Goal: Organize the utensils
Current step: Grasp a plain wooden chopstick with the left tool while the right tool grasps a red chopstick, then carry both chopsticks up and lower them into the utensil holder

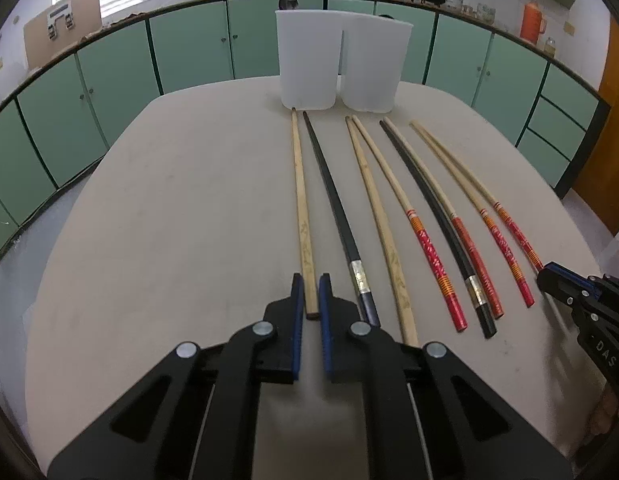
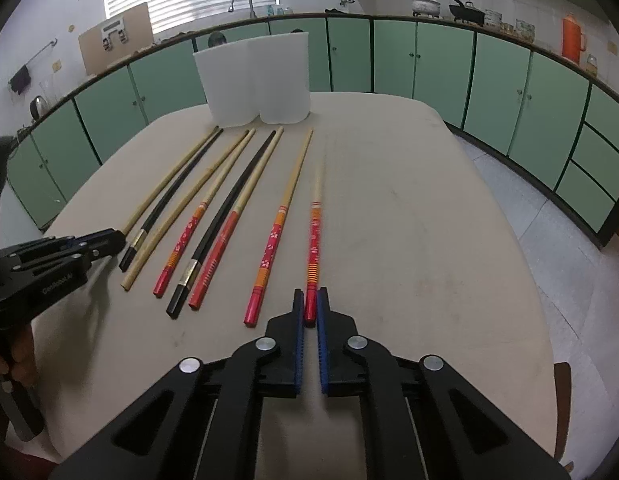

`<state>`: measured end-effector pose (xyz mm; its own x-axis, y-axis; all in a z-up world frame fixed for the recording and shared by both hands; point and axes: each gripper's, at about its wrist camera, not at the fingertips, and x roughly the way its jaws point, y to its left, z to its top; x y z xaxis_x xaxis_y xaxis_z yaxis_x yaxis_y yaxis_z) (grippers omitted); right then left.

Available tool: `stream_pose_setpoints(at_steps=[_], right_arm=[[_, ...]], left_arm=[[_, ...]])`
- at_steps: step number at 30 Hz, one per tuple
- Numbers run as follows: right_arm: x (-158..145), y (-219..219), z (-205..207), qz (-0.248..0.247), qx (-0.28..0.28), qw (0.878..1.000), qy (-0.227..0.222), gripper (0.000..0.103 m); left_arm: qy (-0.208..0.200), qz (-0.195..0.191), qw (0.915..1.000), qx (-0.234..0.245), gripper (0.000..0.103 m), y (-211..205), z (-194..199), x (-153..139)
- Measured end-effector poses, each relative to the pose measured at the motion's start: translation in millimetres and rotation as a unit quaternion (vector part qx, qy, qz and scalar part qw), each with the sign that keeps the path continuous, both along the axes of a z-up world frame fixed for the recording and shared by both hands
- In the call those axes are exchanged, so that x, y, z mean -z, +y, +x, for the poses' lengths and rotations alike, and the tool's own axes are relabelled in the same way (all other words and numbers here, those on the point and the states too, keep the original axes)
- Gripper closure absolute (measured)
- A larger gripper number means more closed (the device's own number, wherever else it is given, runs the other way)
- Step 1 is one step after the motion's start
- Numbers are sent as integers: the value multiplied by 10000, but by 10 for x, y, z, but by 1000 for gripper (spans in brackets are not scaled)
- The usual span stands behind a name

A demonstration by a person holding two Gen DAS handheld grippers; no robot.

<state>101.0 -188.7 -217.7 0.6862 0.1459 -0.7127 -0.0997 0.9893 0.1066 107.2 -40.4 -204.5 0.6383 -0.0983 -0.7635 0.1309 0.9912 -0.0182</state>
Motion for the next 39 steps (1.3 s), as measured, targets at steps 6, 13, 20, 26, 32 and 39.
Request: stream_pose_setpoints(at_steps=[6, 13, 20, 26, 32, 39], right_arm=[[-242, -92, -12, 108, 67, 9994, -315, 97], [-490, -120, 11, 203, 83, 9967, -786, 97], [-715, -112, 75, 301, 37, 9905, -1339, 97], [-1019, -132, 83, 301, -45, 9811, -1909, 97], [-1349, -209, 210, 517, -85, 9732, -2239, 97], [-1775, -265, 458, 842, -246, 9637, -2521, 97]], left_arm=[[-465, 65, 9989, -52, 97, 44, -66, -329], [-1183, 118, 9928, -121, 97, 44, -143, -746], [-1648, -5, 9861, -189, 97, 10, -140, -946], [-2118, -62, 9771, -186, 97, 7, -205, -1188], [-2497, -241, 9679, -165, 97, 24, -118, -1502], [-2772, -482, 9596, -44, 97, 11, 43, -1818]])
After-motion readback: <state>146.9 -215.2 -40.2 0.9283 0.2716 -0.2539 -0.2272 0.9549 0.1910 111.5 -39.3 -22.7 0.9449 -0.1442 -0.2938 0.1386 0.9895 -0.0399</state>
